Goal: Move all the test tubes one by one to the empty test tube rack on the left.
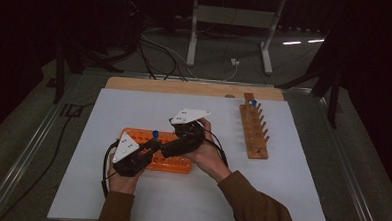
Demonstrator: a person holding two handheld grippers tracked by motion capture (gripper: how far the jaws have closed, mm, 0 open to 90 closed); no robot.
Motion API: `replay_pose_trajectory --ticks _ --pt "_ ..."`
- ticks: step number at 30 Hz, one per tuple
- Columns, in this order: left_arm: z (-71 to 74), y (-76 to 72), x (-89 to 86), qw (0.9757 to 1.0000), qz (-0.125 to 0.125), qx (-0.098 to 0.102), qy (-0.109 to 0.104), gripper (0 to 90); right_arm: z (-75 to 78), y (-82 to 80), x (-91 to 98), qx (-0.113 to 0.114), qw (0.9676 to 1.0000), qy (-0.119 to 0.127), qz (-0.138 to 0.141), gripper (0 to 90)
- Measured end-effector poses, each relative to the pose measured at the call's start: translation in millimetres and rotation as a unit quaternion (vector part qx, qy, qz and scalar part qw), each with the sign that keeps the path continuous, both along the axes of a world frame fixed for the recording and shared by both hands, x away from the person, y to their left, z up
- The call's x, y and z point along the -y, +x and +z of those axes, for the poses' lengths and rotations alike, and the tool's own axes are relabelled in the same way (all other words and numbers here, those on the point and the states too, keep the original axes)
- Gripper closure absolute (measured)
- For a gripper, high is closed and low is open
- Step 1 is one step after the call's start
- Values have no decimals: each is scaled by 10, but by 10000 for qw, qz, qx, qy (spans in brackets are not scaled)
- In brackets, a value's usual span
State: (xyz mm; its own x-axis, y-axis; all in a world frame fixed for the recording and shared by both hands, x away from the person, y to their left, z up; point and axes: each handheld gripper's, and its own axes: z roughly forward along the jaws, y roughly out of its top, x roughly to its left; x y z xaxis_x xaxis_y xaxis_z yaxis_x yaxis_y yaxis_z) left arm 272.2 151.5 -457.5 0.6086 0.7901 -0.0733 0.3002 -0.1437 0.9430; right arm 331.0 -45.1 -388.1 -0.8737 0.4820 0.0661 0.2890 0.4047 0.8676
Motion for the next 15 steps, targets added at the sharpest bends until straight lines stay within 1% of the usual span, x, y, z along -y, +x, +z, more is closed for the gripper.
replay_pose_trajectory --ticks 8,11,15 --pt "-41 -7 25 9999 -81 -85 13 780 25 45 171 5 9999 85 -89 21" --pt "-60 -9 36 9998 -119 -139 -3 780 34 64 238 16 9998 117 -173 12" --pt "-85 -10 61 9996 -189 -191 51 780 30 86 318 10 9996 148 -251 12"
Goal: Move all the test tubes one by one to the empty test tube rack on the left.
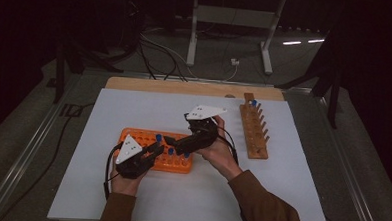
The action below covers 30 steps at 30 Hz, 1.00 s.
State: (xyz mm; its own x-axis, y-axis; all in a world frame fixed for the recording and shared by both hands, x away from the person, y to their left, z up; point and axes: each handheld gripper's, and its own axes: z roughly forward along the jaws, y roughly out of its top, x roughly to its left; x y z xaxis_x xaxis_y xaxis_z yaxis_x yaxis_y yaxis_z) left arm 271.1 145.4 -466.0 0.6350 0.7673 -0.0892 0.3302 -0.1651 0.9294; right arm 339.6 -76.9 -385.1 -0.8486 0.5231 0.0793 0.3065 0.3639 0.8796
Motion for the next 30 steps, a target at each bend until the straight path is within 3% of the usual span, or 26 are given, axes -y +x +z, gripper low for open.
replay_pose_trajectory --ticks 20,26,30 --pt "-109 -40 41 9992 -43 -227 315 779 -117 57 179 -137 9998 10 -154 12" --pt "-168 -25 109 9966 -77 -371 732 778 -134 71 242 -163 9997 15 -192 13" --pt "-171 -25 118 9959 -47 -410 801 779 -139 71 277 -157 9997 13 -185 13"
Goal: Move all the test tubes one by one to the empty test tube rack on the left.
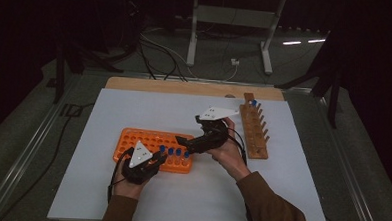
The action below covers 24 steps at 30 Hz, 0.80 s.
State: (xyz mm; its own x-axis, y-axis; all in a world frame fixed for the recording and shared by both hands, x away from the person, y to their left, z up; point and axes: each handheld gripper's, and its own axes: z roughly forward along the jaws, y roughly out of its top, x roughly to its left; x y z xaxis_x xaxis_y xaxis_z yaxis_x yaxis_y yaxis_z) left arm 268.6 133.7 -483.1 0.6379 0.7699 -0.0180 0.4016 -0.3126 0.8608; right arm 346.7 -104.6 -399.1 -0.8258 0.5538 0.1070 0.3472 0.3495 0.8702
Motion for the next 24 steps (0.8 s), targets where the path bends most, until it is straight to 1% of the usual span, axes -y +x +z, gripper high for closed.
replay_pose_trajectory --ticks 7,10,16,21,24 --pt "-20 4 12 9999 11 -78 94 780 -36 5 89 -33 10000 -65 -53 13" --pt "-43 7 33 9997 -4 -98 209 780 -35 15 123 -33 9999 -61 -85 13" --pt "-69 8 56 9994 -15 -123 331 780 -36 21 178 -44 9999 -42 -120 13" --pt "-78 10 59 9992 -34 -137 368 780 -48 26 217 -61 9999 -41 -151 13" --pt "-95 15 45 9993 -20 -164 324 781 -47 27 228 -69 9998 -22 -158 13"
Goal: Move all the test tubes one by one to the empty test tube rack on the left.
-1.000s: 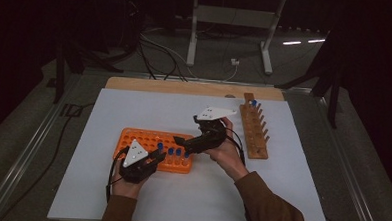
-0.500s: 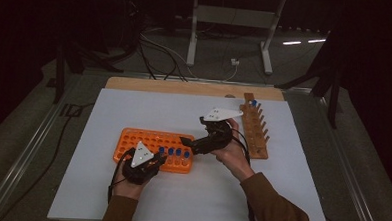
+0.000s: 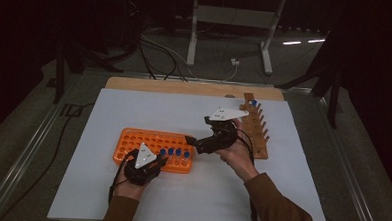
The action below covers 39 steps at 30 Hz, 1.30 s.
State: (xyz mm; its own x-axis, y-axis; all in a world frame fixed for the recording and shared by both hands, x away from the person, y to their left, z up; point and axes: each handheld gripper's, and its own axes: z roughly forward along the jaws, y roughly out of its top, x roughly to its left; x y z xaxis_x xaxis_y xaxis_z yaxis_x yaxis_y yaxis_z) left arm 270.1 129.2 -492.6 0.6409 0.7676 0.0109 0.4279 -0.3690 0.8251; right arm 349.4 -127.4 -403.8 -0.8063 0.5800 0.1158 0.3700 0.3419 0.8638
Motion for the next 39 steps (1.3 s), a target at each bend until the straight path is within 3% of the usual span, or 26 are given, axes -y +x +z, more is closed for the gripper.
replay_pose_trajectory --ticks 8,13,17,19,24,28,31,39 --pt "5 5 -15 10000 -5 -39 -60 771 11 -2 12 17 10000 23 6 13" --pt "10 3 -59 9999 -55 -13 -144 659 26 3 33 32 10000 29 -2 13" --pt "42 3 -124 9993 -141 -41 -357 523 40 9 57 41 10000 46 -28 13" --pt "71 -2 -176 9988 -153 6 -470 509 46 11 71 58 10000 28 -45 13" --pt "160 -25 -328 9948 -224 186 -977 426 66 25 113 111 9999 17 -115 13" --pt "200 -34 -397 9929 -73 297 -1153 274 80 27 136 156 9997 1 -171 12" --pt "222 -28 -417 9929 100 340 -1140 176 89 34 152 201 9996 -32 -215 13" --pt "223 12 -464 9931 450 234 -1059 32 95 61 213 307 9986 -70 -431 12"
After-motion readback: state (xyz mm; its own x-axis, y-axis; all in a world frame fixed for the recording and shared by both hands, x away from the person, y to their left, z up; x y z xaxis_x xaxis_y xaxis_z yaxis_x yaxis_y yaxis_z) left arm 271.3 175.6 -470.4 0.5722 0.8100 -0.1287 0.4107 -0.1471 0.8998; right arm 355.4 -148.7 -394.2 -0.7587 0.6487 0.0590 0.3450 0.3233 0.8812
